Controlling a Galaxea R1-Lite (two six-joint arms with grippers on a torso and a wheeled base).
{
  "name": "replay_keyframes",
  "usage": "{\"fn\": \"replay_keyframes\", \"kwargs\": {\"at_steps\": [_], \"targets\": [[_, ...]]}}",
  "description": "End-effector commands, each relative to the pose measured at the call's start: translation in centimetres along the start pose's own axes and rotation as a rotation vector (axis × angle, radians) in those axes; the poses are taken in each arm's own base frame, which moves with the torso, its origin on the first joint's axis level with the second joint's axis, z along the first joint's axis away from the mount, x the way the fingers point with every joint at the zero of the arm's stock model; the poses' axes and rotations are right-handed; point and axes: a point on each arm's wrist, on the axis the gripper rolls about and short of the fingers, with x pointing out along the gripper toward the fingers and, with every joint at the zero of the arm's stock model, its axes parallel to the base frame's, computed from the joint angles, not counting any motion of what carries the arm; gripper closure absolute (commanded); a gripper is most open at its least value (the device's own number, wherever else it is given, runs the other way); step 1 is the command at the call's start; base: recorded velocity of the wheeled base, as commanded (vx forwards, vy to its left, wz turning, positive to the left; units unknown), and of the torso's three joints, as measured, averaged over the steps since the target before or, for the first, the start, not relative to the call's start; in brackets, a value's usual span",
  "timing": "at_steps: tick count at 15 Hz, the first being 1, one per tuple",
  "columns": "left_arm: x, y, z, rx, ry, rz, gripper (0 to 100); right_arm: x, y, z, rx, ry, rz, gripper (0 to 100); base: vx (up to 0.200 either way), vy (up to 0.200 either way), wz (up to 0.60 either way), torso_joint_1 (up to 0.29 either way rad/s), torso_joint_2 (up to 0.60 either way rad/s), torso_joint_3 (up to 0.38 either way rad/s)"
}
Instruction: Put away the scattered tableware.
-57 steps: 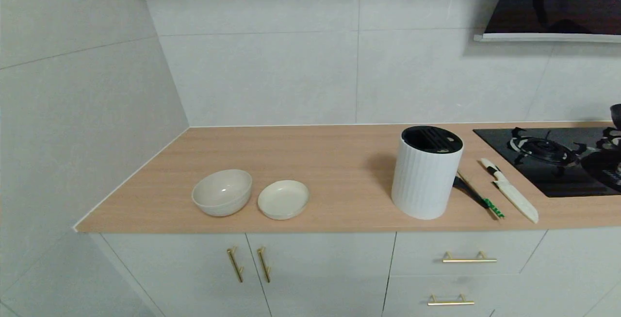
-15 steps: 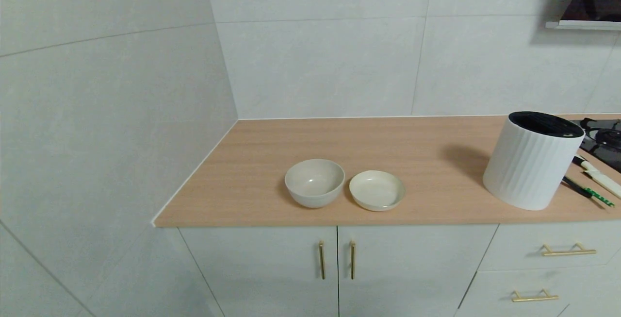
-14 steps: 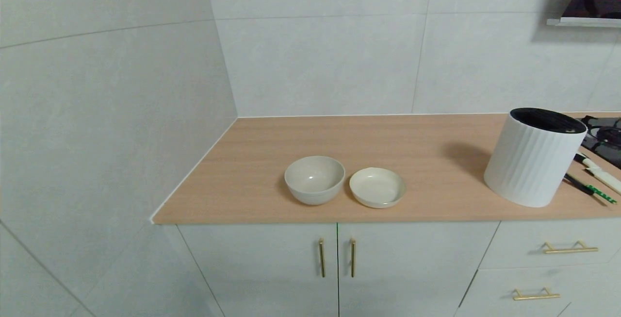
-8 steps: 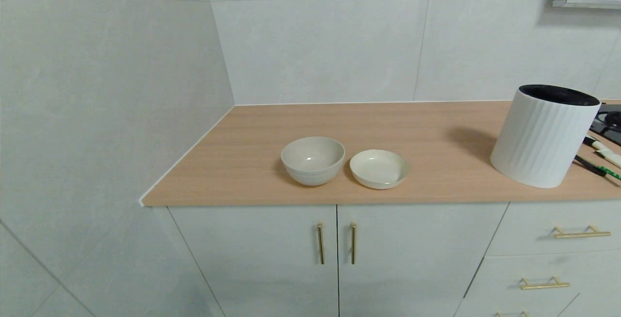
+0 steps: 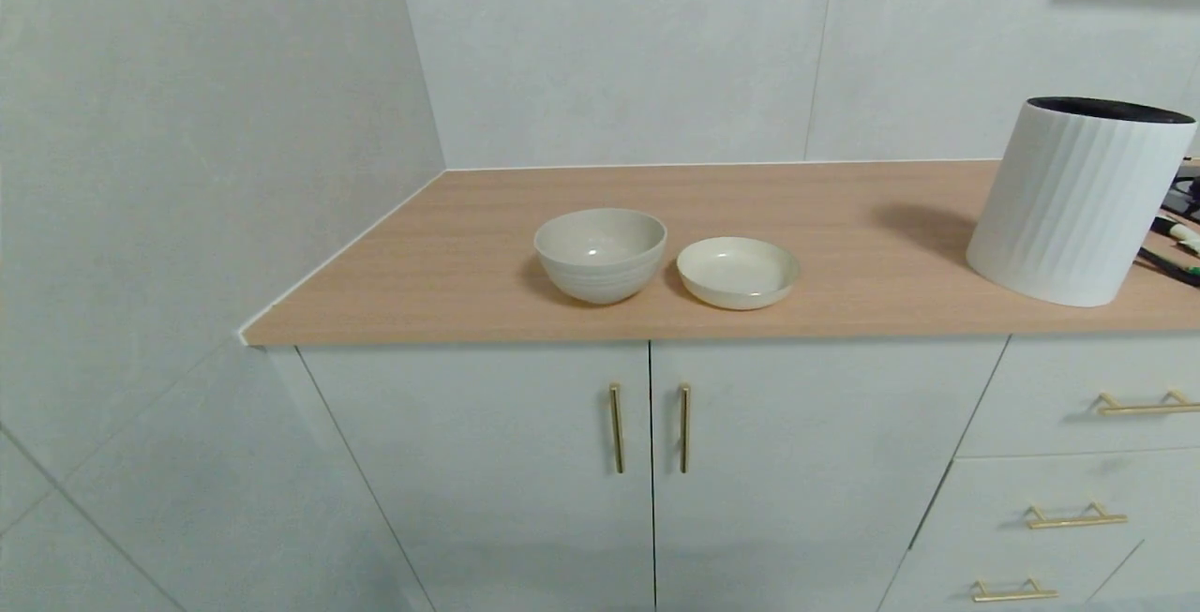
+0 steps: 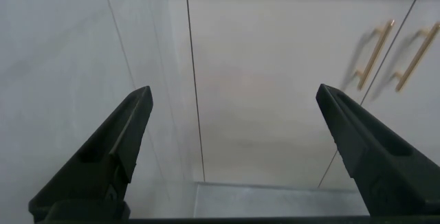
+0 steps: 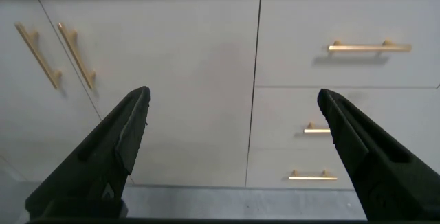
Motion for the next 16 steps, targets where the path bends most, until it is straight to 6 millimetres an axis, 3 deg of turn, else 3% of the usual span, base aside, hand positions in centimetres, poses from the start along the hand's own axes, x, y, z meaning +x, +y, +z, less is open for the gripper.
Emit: {"fn": "replay_keyframes", "kwargs": {"at_steps": [1,11,16], "targets": [[0.01,0.00,0.00,-0.001,0.001,0.000,0,0.01,0.00,0.01,0.000,0.001,0.001,0,0.000,0.000,0.00,-0.188,0.47,0.286],[0.01,0.00,0.00,-0.001,0.001,0.000,0,0.01,0.00,0.01,0.000,0.001,0.001,0,0.000,0.000,0.00,-0.145,0.45,0.298],[0.01,0.00,0.00,-0.001,0.001,-0.001,0,0.01,0.00,0.01,0.000,0.001,0.001,0,0.000,0.000,0.00,-0.019,0.07,0.051]]}}
